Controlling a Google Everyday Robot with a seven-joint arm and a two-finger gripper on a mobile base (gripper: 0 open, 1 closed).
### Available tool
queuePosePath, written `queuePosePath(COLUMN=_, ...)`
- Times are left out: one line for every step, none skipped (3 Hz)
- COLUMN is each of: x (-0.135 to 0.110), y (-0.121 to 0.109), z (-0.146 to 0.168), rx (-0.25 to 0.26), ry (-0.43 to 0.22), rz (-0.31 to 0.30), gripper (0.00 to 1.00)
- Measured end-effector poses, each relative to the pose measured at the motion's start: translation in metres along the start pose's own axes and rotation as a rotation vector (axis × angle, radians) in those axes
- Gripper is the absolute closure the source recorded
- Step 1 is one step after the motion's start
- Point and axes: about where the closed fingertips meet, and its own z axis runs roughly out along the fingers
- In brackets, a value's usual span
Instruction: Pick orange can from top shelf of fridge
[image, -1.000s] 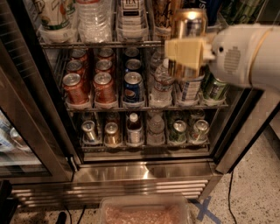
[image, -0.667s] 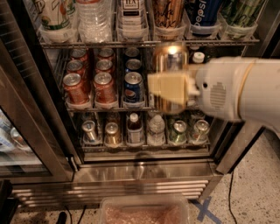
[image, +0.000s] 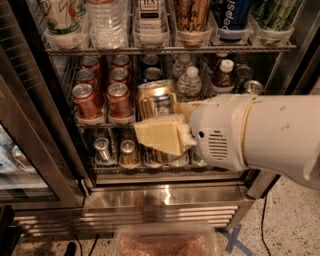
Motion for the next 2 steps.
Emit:
queuePosePath(x=-0.0013, y=0.024, z=0.0145, rx=-0.045, ry=-0.036, rz=-0.024, gripper=1.0)
queuePosePath(x=-0.0092, y=0.0311, z=0.0146, rx=-0.049, ry=-0.047, rz=-0.044, gripper=1.0)
